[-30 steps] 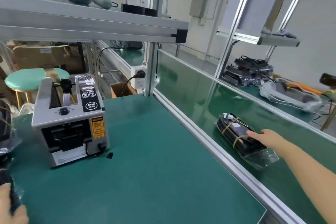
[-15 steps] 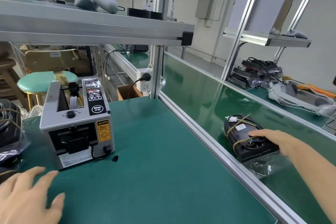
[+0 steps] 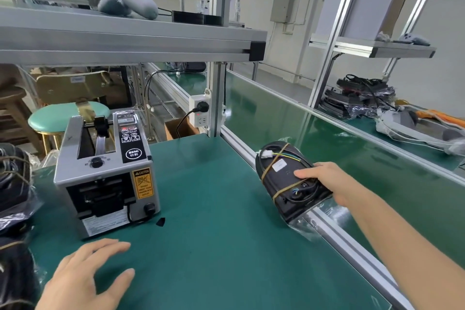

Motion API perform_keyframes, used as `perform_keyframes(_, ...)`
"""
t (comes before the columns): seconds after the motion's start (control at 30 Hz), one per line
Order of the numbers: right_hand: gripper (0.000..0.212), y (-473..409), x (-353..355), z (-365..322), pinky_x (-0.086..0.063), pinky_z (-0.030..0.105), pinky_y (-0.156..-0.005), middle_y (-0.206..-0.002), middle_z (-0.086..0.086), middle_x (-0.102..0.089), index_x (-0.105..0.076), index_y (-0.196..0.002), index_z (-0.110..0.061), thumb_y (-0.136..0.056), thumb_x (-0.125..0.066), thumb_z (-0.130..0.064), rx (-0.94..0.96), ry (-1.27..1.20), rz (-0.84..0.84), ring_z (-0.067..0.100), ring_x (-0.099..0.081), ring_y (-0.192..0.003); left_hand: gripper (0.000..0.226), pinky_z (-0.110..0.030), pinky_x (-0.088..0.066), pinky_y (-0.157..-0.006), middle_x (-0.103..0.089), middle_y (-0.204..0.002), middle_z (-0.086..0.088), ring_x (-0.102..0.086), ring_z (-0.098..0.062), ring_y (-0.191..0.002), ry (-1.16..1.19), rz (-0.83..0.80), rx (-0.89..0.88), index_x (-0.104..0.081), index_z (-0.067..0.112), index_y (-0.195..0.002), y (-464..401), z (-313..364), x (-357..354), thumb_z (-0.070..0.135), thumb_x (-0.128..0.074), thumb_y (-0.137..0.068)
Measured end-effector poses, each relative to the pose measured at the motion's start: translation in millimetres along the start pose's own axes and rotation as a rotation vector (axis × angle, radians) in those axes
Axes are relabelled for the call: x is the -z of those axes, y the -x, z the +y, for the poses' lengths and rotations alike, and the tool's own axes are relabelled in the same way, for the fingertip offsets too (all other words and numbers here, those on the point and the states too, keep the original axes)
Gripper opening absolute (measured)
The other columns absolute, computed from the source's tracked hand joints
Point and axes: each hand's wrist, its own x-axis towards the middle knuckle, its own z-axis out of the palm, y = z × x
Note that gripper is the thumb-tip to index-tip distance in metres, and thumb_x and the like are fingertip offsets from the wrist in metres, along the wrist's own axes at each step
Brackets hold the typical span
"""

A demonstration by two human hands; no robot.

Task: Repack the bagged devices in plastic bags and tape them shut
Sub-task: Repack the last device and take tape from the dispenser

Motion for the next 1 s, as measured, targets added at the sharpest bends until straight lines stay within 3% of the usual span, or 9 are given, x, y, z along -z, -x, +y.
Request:
perform_keyframes(0.13, 0.033, -6.2, -14.0, 8.4, -0.053, 0.023, -0.057, -0.076, -0.003, -0.075, -0.063, -0.098, -0.014, -0.071, -0.082, -0.016, 0.123, -0.095, 0.033, 0.014, -0.072, -0.067, 0.055, -0.046, -0.043, -0.095, -0.066, -0.089, 0.012, -0.06, -0.025, -0.094, 0.078, -0.066, -0.061, -0.05, 0.078, -0.081, 2.2, -1.2, -1.6, 0.039, -0.07, -0.048)
perform_keyframes(0.2, 0.031, -9.4, -12.6, 10.0, -0.055, 0.026, -0.063, -0.08, 0.0, -0.075, -0.064, -0.096, -0.016, -0.072, -0.082, -0.021, 0.117, -0.142, 0.044, 0.018, -0.073, -0.071, 0.041, -0.016, -0.034, -0.097, -0.064, -0.098, 0.022, -0.057, -0.005, -0.095, 0.103, -0.087, -0.059, -0.052, 0.076, -0.083, 0.3, -6.1, -6.0, 0.054, -0.064, -0.05)
perform_keyframes(0.27, 0.028, -12.9, -7.5, 13.7, -0.053, 0.027, -0.061, -0.082, 0.006, -0.076, -0.066, -0.094, -0.012, -0.074, -0.081, -0.024, 0.054, -0.201, 0.045, 0.022, -0.072, -0.069, 0.037, 0.0, -0.03, -0.083, -0.055, -0.105, 0.038, -0.05, 0.016, -0.096, 0.111, -0.104, -0.035, -0.053, 0.075, -0.085, -1.8, -11.0, -10.0, 0.06, -0.056, -0.051)
perform_keyframes(0.5, 0.02, -1.7, -6.0, 27.9, -0.053, 0.03, -0.067, -0.076, 0.008, -0.075, -0.069, -0.088, -0.01, -0.081, -0.074, -0.027, -0.013, -0.365, -0.003, 0.025, -0.07, -0.069, 0.05, 0.008, -0.031, -0.078, -0.057, -0.1, 0.04, -0.052, 0.023, -0.089, 0.118, -0.089, -0.074, -0.06, 0.067, -0.084, -3.1, -5.8, -10.3, 0.031, -0.084, -0.06)
perform_keyframes(0.57, 0.021, 14.9, -16.7, 24.7, -0.056, 0.028, -0.063, -0.085, 0.011, -0.076, -0.07, -0.091, -0.011, -0.077, -0.073, -0.026, 0.038, -0.462, -0.11, 0.026, -0.072, -0.07, 0.06, 0.009, -0.034, -0.075, -0.064, -0.094, 0.031, -0.058, 0.014, -0.091, 0.167, -0.067, -0.003, -0.066, 0.059, -0.08, -5.5, 1.9, -14.8, 0.007, -0.088, -0.061)
perform_keyframes(0.63, 0.036, 35.6, -33.0, 19.0, -0.058, 0.03, -0.062, -0.096, 0.014, -0.075, -0.072, -0.098, -0.011, -0.067, -0.074, -0.03, 0.082, -0.527, -0.224, 0.027, -0.073, -0.078, 0.05, 0.008, -0.038, -0.069, -0.071, -0.089, 0.016, -0.064, -0.003, -0.093, 0.288, -0.097, 0.048, -0.073, 0.047, -0.078, -7.8, 16.6, -17.8, 0.0, -0.083, -0.064)
perform_keyframes(0.73, 0.046, 67.4, -63.8, 9.8, -0.058, 0.029, -0.065, -0.102, 0.016, -0.073, -0.07, -0.106, -0.009, -0.065, -0.073, -0.028, 0.137, -0.568, -0.337, 0.027, -0.072, -0.085, 0.04, -0.006, -0.048, -0.075, -0.073, -0.097, 0.011, -0.063, -0.007, -0.102, 0.553, -0.116, 0.106, -0.071, 0.033, -0.099, -5.4, 43.7, -16.4, 0.007, -0.079, -0.069)
perform_keyframes(0.87, 0.05, 105.7, -107.6, 9.5, -0.056, 0.039, -0.086, -0.113, 0.015, -0.071, -0.064, -0.117, -0.009, -0.071, -0.074, -0.026, 0.254, -0.558, -0.487, 0.031, -0.069, -0.101, 0.069, -0.021, -0.042, -0.09, -0.064, -0.116, 0.023, -0.059, 0.005, -0.108, 0.812, -0.095, 0.121, -0.051, 0.043, -0.124, -4.9, 62.5, -5.7, 0.039, -0.084, -0.064)
perform_keyframes(1.0, 0.052, 132.2, -148.3, 17.0, -0.045, 0.046, -0.102, -0.124, 0.014, -0.065, -0.059, -0.124, -0.013, -0.076, -0.072, -0.025, 0.367, -0.545, -0.64, 0.033, -0.06, -0.116, 0.09, -0.014, -0.049, -0.085, -0.062, -0.122, 0.024, -0.058, 0.003, -0.113, 0.968, -0.121, 0.061, -0.043, 0.041, -0.13, -5.7, 74.3, 9.7, 0.038, -0.082, -0.048)
